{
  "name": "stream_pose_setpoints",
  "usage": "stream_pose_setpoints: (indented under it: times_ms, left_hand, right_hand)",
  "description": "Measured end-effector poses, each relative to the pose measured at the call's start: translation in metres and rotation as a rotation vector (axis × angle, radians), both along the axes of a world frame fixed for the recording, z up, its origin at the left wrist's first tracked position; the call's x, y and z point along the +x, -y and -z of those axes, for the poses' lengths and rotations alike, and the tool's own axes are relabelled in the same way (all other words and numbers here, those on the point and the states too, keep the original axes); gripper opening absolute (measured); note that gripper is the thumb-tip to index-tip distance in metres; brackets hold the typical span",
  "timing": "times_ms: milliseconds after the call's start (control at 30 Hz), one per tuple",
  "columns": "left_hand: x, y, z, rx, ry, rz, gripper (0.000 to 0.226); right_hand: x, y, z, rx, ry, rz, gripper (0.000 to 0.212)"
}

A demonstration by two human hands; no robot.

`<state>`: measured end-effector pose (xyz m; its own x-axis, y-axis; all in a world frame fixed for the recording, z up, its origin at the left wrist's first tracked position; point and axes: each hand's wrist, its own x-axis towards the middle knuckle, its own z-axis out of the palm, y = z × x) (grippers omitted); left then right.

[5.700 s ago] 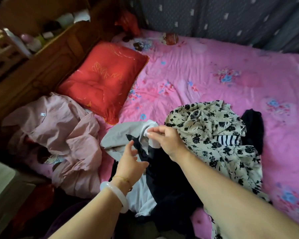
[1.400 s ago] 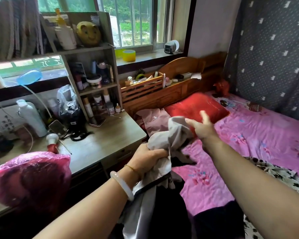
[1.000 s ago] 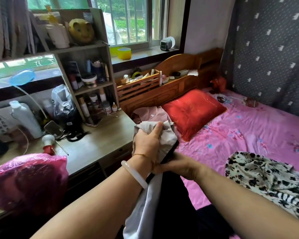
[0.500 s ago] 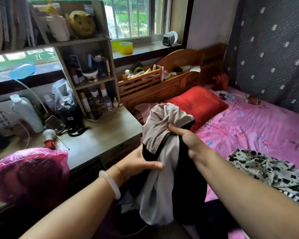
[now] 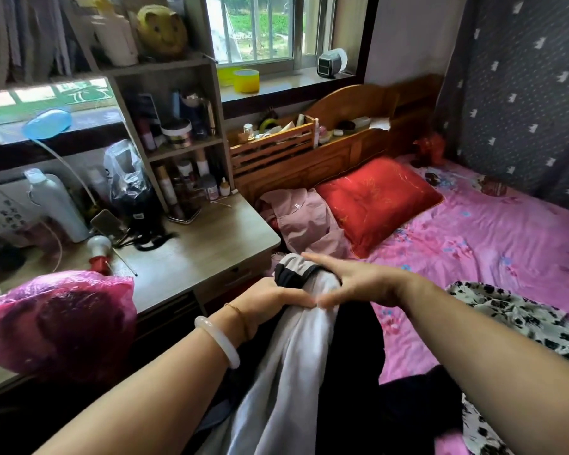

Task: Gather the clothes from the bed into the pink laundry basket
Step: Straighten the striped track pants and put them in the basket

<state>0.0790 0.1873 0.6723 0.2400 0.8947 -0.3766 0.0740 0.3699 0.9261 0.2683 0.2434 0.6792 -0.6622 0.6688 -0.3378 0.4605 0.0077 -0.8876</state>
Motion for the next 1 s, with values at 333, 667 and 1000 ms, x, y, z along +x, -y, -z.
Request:
stream_pose_setpoints:
  times_ms: [333,667,1000]
  left_hand:
    - [0.002,-0.018,0.008,0.143,0.055,-0.098,0.046]
    - [-0.02,-0.013,0.057,0.24,-0.61,0.202,0.159]
    - [0.002,-0.016,0.061,0.423,-0.874,-0.081,0.139]
  right_hand:
    - [-0.014,0.016,0.011,-0.117,-0.159,0.206,0.047]
    - [-0.002,-0.008,-0.016,0.219,-0.149,0.679,0.048]
    - [-0.042,-0.008,-0.043,-0.066,-0.508,0.731,0.064]
